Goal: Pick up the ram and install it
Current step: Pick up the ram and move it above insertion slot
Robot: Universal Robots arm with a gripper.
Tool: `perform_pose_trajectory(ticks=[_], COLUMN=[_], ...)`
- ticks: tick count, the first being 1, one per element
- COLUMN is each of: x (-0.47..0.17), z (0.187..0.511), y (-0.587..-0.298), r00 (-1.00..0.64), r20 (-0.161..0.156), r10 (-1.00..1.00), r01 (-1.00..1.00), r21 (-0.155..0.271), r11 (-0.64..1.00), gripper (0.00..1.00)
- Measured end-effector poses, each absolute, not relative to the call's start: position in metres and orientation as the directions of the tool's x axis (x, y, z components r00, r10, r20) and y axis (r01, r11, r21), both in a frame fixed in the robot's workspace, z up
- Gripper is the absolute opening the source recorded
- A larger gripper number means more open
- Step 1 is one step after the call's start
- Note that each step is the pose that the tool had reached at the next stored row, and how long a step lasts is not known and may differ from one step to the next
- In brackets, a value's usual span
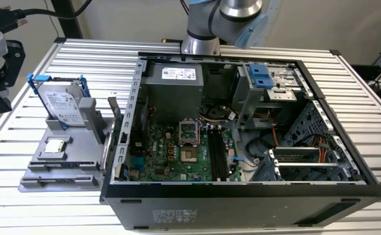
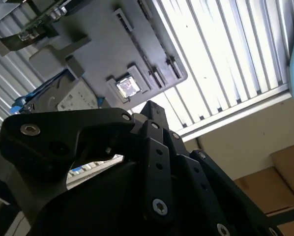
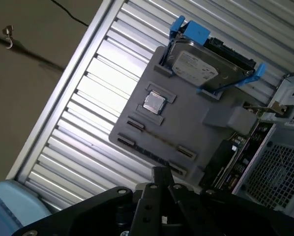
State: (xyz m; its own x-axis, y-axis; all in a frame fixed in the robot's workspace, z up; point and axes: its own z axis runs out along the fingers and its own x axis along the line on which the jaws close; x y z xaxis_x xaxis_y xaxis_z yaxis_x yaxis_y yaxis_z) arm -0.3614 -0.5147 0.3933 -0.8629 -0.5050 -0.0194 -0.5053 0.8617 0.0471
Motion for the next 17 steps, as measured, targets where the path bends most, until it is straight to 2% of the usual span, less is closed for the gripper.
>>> perform_pose_trajectory(ticks=[17], x=[-0.3614], z=[0.3933], y=[-0.5147], r00=[-0.680], r20=[-0.025], r10=[-0.732], r01=[-0.733], r21=[0.042], r11=[0.679], gripper=[0.00])
